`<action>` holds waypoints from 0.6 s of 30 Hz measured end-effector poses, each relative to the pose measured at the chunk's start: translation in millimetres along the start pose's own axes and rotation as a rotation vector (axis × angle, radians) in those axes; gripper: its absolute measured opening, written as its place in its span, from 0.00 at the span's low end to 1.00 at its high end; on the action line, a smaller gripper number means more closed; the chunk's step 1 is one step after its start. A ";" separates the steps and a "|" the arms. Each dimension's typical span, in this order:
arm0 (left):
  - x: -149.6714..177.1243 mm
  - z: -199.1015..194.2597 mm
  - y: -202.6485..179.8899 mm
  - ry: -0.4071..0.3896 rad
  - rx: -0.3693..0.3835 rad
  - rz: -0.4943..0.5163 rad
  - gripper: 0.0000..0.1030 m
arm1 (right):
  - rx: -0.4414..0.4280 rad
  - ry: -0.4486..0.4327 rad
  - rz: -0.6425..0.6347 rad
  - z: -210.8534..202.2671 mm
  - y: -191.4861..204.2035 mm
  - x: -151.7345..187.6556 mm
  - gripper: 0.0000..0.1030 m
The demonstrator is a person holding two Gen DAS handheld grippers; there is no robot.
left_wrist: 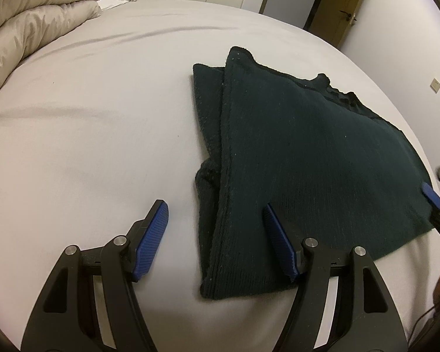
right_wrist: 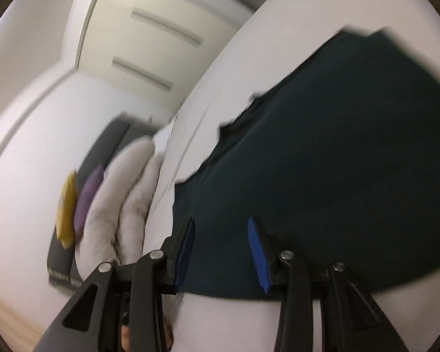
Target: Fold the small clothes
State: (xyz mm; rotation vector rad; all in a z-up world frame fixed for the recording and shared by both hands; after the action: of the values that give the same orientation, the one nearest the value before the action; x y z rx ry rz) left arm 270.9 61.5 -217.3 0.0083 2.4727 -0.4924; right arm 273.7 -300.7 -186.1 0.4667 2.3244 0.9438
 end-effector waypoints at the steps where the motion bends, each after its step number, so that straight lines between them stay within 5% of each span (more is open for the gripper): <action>1: 1.0 -0.8 0.3 -0.001 0.001 -0.002 0.65 | -0.011 0.031 -0.017 10.7 5.2 0.1 0.44; 4: 2.4 -2.3 1.0 -0.004 0.005 -0.004 0.65 | 0.044 0.096 -0.024 42.3 -4.2 -1.2 0.43; 6: 3.6 -3.9 2.5 -0.006 0.015 -0.012 0.65 | 0.040 0.089 -0.007 43.3 -21.7 2.0 0.19; 11: 8.9 -15.6 11.0 -0.026 0.063 -0.072 0.65 | 0.052 -0.063 0.136 -10.3 -73.1 -4.2 0.17; 13: 13.4 -27.4 16.2 -0.044 0.079 -0.126 0.65 | 0.102 -0.133 0.191 -36.7 -88.1 -6.0 0.25; 15: 23.7 -47.1 24.8 -0.088 0.104 -0.233 0.66 | 0.138 -0.198 0.229 -64.0 -95.3 -1.4 0.46; 18: 40.8 -65.4 34.4 -0.132 0.200 -0.404 0.74 | 0.112 -0.240 0.256 -85.3 -90.0 9.3 0.60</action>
State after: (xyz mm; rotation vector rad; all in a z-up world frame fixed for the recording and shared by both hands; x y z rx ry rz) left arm 204.6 112.0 -203.8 -0.4361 2.2876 -0.8800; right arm 203.7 -401.8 -204.8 0.8909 2.1382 0.8232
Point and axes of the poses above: each gripper's, at about its wrist camera, not at the fingertips, and z roughly the way its jaws point, y to its left, x to its underside, the point moved 3 cm from there along z, roughly the way its jaws point, and after that the axes turned 10 degrees about x, right-handed, at the moved point
